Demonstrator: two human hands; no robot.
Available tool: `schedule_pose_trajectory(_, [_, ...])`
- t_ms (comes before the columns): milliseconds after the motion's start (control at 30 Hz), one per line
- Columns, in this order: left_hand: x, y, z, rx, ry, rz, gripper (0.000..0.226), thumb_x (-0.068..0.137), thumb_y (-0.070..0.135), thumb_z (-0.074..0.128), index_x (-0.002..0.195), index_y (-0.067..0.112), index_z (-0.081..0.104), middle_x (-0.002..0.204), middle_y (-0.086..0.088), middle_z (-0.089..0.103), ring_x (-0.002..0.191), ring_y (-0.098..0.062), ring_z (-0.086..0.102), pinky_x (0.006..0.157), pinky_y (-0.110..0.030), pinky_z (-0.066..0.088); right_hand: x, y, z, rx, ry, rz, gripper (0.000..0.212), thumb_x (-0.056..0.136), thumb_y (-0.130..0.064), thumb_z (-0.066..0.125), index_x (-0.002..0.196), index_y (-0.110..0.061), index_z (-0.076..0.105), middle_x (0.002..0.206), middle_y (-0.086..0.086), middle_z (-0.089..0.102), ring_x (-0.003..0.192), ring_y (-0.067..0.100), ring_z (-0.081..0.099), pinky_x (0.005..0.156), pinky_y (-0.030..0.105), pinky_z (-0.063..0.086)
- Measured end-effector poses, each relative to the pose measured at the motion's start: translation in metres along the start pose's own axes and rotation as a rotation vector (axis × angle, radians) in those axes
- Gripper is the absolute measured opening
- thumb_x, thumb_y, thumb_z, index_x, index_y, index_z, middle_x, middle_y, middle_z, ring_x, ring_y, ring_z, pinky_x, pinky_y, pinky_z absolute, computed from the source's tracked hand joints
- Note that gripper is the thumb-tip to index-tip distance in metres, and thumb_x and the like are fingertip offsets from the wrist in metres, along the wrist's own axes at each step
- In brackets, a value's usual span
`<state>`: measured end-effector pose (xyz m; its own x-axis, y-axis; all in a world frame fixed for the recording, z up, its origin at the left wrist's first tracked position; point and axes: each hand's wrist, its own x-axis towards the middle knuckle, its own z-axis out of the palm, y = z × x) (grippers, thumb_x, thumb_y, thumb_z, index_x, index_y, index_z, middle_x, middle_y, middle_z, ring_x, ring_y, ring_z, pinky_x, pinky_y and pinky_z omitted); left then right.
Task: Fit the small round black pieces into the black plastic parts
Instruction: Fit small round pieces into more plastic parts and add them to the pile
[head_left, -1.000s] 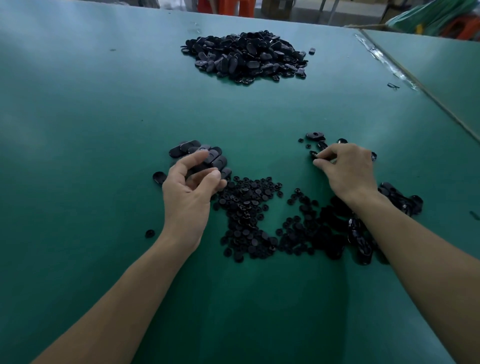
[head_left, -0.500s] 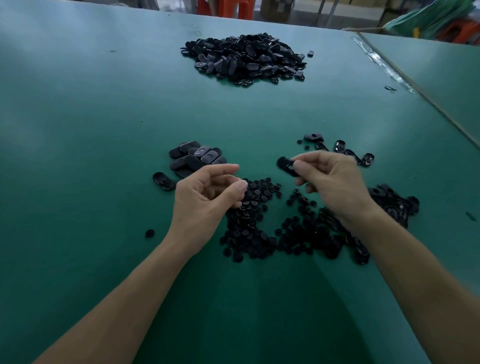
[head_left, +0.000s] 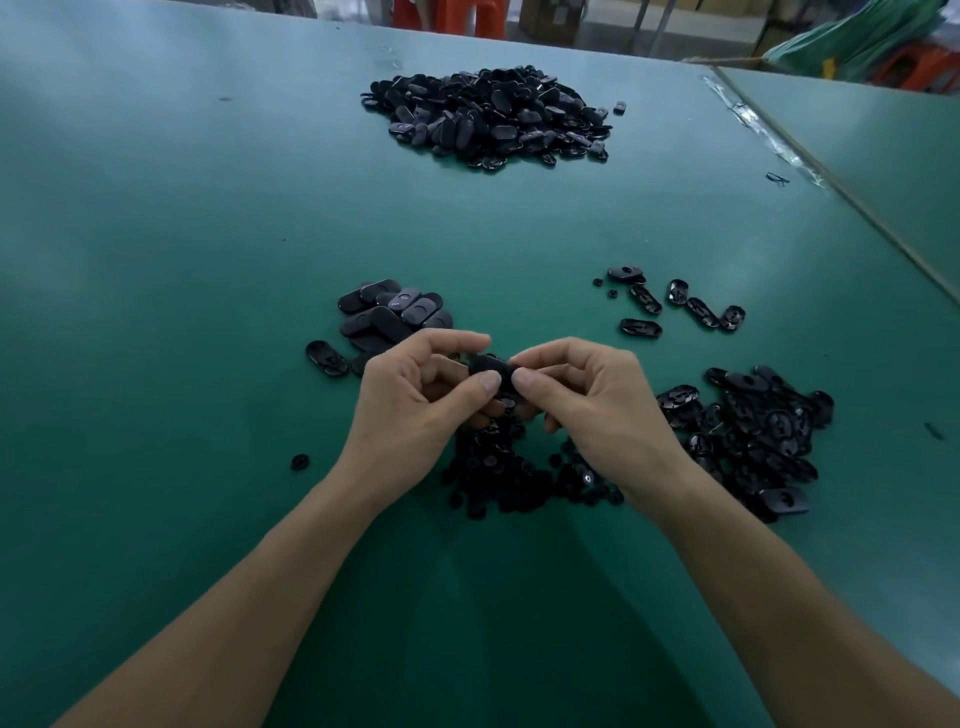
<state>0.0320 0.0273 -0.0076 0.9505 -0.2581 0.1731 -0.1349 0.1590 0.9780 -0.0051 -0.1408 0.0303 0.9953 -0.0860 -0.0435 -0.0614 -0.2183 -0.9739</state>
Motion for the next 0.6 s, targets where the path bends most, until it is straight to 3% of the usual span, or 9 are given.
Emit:
schedule_pose_trajectory(200, [0.0004,-0.0026,-0.0024,-0.033,0.027,-0.012,0.005,0.089,0.007,0.071,0.093,0.011,0.072,0.077,-0.006,0.076,0.069,-0.019,0.075,0.062,-0.024,0.058,0.0002,0.0015,-0.0002,-0.014,0.008,-0.042,0.011,0.090,-0.008,0.070,0.091,-0.019,0.074,0.071,0.000,0.072,0.064,0.009,0.065,0.058,0.020,0.048])
schedule_pose_trajectory(367, [0.0036,-0.0038,-0.0041,-0.112,0.071,-0.029,0.017,0.092,-0.001,0.065,0.098,0.013,0.073,0.076,-0.003,0.074,0.068,-0.014,0.072,0.063,-0.021,0.056,0.0029,0.0008,-0.0013,0.001,0.014,-0.049,0.018,0.092,-0.003,0.066,0.098,-0.018,0.074,0.078,0.002,0.075,0.068,0.010,0.069,0.059,0.019,0.050])
schedule_pose_trajectory(600, [0.0038,-0.0038,-0.0040,-0.136,0.077,-0.015,0.017,0.089,-0.004,0.068,0.093,0.011,0.074,0.078,-0.006,0.076,0.069,-0.016,0.073,0.064,-0.019,0.056,0.0018,0.0039,-0.0064,-0.010,-0.005,-0.018,0.010,0.089,-0.014,0.072,0.099,-0.017,0.075,0.084,0.004,0.077,0.070,0.010,0.069,0.061,0.018,0.049])
